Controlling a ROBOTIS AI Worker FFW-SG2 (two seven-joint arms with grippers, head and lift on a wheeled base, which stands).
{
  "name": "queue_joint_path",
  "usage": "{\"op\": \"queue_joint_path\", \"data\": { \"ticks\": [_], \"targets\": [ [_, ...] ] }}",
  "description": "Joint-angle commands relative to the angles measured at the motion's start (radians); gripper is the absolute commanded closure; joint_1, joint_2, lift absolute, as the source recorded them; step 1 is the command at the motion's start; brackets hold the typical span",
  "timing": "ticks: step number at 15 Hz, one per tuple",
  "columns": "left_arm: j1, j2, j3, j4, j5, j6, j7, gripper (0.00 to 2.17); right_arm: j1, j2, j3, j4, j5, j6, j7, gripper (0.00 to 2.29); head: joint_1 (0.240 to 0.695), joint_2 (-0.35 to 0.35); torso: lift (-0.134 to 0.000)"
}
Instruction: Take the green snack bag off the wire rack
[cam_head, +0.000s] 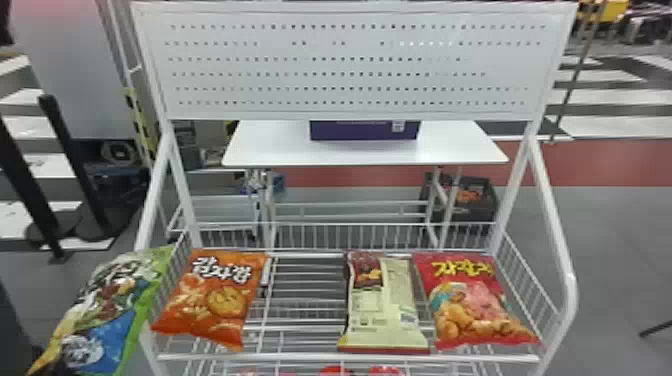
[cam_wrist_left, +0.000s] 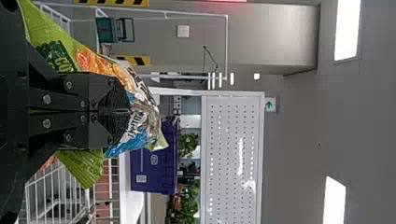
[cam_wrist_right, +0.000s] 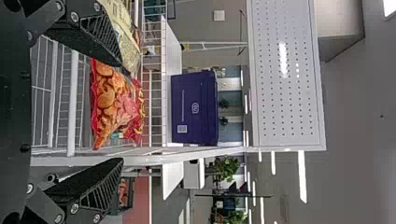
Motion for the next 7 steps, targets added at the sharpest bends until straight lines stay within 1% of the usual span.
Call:
{"op": "queue_joint_path", "data": {
  "ticks": [1, 7],
  "targets": [
    [0.002, 0.000, 0.001, 0.000, 0.000, 0.000, 0.000, 1.79, -0.001, -0.001, 0.001, 0.000, 0.000, 0.000, 0.000, 0.17, 0.499, 0.000, 0.000],
    [-0.004, 0.000, 0.003, 0.001, 0.000, 0.003, 0.000, 1.79, -0.001, 0.000, -0.003, -0.002, 0.000, -0.003, 0.000, 0.17, 0.499, 0.000, 0.000]
  ]
}}
